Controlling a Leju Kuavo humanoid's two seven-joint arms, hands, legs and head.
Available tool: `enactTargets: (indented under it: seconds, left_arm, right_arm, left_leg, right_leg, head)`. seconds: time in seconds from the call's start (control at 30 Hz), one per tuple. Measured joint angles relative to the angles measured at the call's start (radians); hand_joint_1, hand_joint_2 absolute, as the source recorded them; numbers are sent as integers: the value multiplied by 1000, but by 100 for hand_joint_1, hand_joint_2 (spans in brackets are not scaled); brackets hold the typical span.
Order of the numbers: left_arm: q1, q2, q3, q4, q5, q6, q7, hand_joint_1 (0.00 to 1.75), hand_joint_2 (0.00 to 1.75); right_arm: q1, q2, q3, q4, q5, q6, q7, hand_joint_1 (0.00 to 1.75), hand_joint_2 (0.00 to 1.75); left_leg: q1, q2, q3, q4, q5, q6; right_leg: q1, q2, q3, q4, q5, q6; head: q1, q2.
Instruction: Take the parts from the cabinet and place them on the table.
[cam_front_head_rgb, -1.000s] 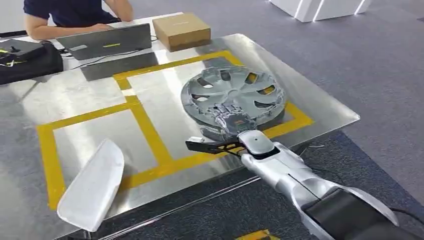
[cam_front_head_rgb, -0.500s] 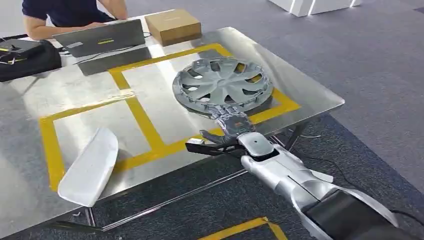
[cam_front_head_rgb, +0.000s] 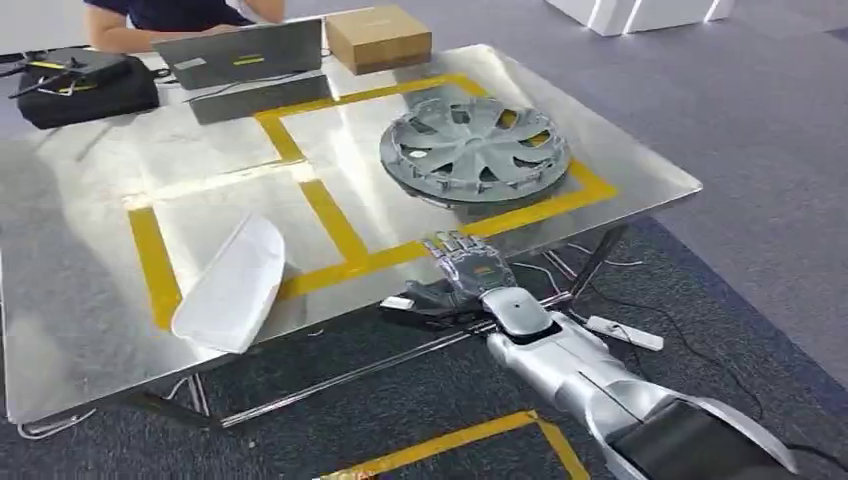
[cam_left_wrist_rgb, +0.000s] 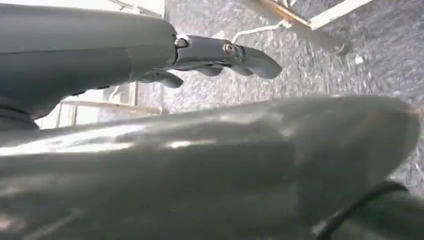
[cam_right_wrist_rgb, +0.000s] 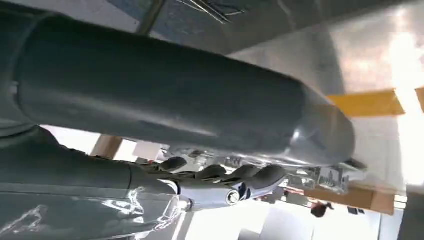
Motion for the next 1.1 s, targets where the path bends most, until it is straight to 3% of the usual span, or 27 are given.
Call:
enactTargets:
  seconds: [0.03, 0.07, 0.1, 0.13, 0.2, 0.23, 0.27, 0.33, 0.4, 0.43, 0.47, 0.53, 0.57, 0.6, 0.63, 0.7, 0.73, 0.77, 0.8, 0.9, 0.93, 0.97, 1.03, 1.07, 1.1]
  left_arm:
    - [0, -2, 0, 0, -1, 0, 0, 0, 0]
    - [0, -2, 0, 0, -1, 0, 0, 0, 0]
    - [1, -2, 0, 0, -2, 0, 0, 0, 0]
    - [0, -2, 0, 0, -2, 0, 0, 0, 0]
    - [0, -2, 0, 0, -2, 0, 0, 0, 0]
    - [0, -3, 0, 0, -2, 0, 0, 0, 0]
    - [0, -3, 0, 0, -2, 0, 0, 0, 0]
    - [0, -3, -1, 0, -3, 0, 0, 0, 0]
    - [3, -3, -1, 0, -4, -1, 0, 0, 0]
    - [4, -2, -1, 0, -5, -1, 0, 0, 0]
    - [5, -2, -1, 0, -7, -3, 0, 0, 0]
    - [0, -2, -1, 0, -10, -4, 0, 0, 0]
    - [-2, -2, -1, 0, -10, -6, 0, 0, 0]
    - [-2, -2, -1, 0, -10, -8, 0, 0, 0]
    - [-2, -2, -1, 0, -11, -9, 0, 0, 0]
    - [-1, -2, -2, 0, -12, -11, 0, 0, 0]
    - [-2, -2, -2, 0, -13, -11, -1, 0, 0]
    - [-4, -3, -2, 0, -13, -11, -1, 0, 0]
    - [-7, -3, -2, 0, -13, -11, -1, 0, 0]
    - [-2, -3, -3, 0, -14, -14, -1, 0, 0]
    - [1, -4, -3, 0, -13, -15, -1, 0, 0]
    - [2, -2, -3, 0, -13, -15, -1, 0, 0]
    - [1, -3, -3, 0, -14, -15, -1, 0, 0]
    - [1, -3, -3, 0, -13, -15, -1, 0, 0]
    - [1, -3, -3, 0, -13, -15, -1, 0, 0]
  right_arm:
    - [1, -3, 0, 0, 1, -6, 3, 0, 0]
    - [3, -8, 0, 1, 1, -12, 3, 0, 0]
    - [7, -11, 0, 1, 2, -12, 3, 0, 0]
    - [13, -14, 0, 1, 2, -12, 3, 0, 0]
    - [17, -16, 0, 1, 2, -13, 3, 0, 0]
    - [14, -16, 0, 1, 2, -13, 3, 0, 0]
    - [10, -16, 0, 1, 2, -13, 3, 0, 0]
    - [10, -17, -1, 0, 3, -17, 4, 0, 0]
    - [14, -18, -1, 0, 6, -17, 8, 0, 0]
    - [13, -19, -1, 0, 7, -18, 9, 0, 0]
    - [12, -20, -1, 0, 8, -19, 10, 0, 0]
    - [15, -24, -1, 0, 8, -20, 11, 0, 0]
    - [17, -28, -1, 0, 9, -20, 11, 0, 0]
    - [20, -31, -1, 1, 9, -20, 12, 0, 0]
    - [23, -33, -1, 1, 9, -20, 12, 0, 0]
    - [26, -40, -5, 2, 8, -21, 14, 0, 0]
    - [26, -43, -7, 2, 7, -22, 15, 0, 0]
    - [26, -47, -9, 2, 7, -24, 18, 0, 0]
    - [25, -54, -12, 2, 6, -30, 19, 0, 0]
    - [38, -66, -16, 4, 5, -39, 20, 0, 0]
    - [45, -71, -16, 5, 5, -40, 19, 0, 0]
    - [51, -75, -16, 6, 5, -40, 19, 0, 0]
    - [52, -79, -19, 7, 5, -40, 19, 0, 0]
    - [52, -81, -21, 7, 5, -40, 19, 0, 0]
    - [53, -82, -22, 7, 5, -40, 19, 0, 0]
  left_leg:
    - [-3, 0, -15, 1, 12, 3]
    - [-6, 0, -30, 1, 24, 3]
    - [-8, 1, -44, 2, 35, 4]
    - [-10, 1, -58, 2, 45, 3]
    - [-12, 1, -83, 2, 66, 1]
    - [-12, 0, -92, 3, 78, -3]
    - [-17, 0, -101, 5, 85, -10]
    - [-13, 1, -102, 1, 108, -19]
    - [-12, -2, -107, -5, 127, -33]
    - [-9, -1, -116, 5, 97, -39]
    - [-9, -1, -130, 44, 33, -45]
    - [-6, -1, -170, 193, -85, -54]
    - [-6, 0, -186, 268, -116, -57]
    - [-5, 0, -187, 315, -115, -59]
    - [-4, 0, -167, 315, -85, -60]
    - [-1, 0, -84, 225, -17, -60]
    - [0, 0, -20, 145, -15, -61]
    - [0, 0, 53, 60, -48, -60]
    - [-4, -5, 78, -14, -74, -43]
    - [-11, -5, 51, -6, -43, -16]
    - [-5, 1, 42, -9, -31, -5]
    - [-6, 1, 29, -9, -19, 5]
    - [-7, 1, -1, -8, 7, 13]
    - [-8, 1, -18, -8, 20, 13]
    - [-8, 2, -33, -7, 32, 12]
  right_leg:
    - [1, 1, -23, 87, -49, 0]
    - [3, 1, -36, 155, -73, 0]
    - [6, 1, -30, 183, -65, -2]
    - [8, 1, -7, 173, -35, -5]
    - [12, 1, 92, 59, 26, -15]
    - [15, 3, 171, -48, 19, -23]
    - [20, 5, 234, -132, -21, -27]
    - [22, 5, 217, -152, -16, -30]
    - [22, 3, 203, -153, 2, -49]
    - [17, 0, 206, -155, 15, -56]
    - [16, 1, 190, -155, 29, -66]
    - [16, 1, 156, -154, 58, -67]
    - [16, 0, 139, -154, 71, -65]
    - [16, -1, 120, -153, 86, -65]
    - [16, -2, 102, -153, 100, -64]
    - [14, -2, 70, -152, 126, -56]
    - [12, -1, 58, -151, 137, -51]
    - [16, 0, 47, -148, 145, -44]
    - [17, -4, 38, -145, 158, -39]
    - [12, -5, 34, -169, 202, -22]
    - [9, -3, 24, -164, 190, -17]
    - [10, -3, 7, -132, 131, -12]
    - [9, -2, -32, 31, 3, -6]
    - [9, -2, -51, 120, -41, -5]
    - [9, -2, -55, 179, -54, -5]
  head:
    - [0, 0]
    - [0, 0]
    - [0, 0]
    - [0, 0]
    - [0, 0]
    - [0, 0]
    - [1, 0]
    - [0, 0]
    - [0, 0]
    - [-1, 0]
    - [-5, 0]
    - [-6, 0]
    - [-6, 0]
    - [-6, 0]
    - [-6, 0]
    - [-6, 0]
    - [-7, 0]
    - [-7, 0]
    - [-5, 0]
    - [-4, 0]
    - [-8, 0]
    - [-1, 0]
    - [3, 0]
    - [2, 0]
    - [2, 0]
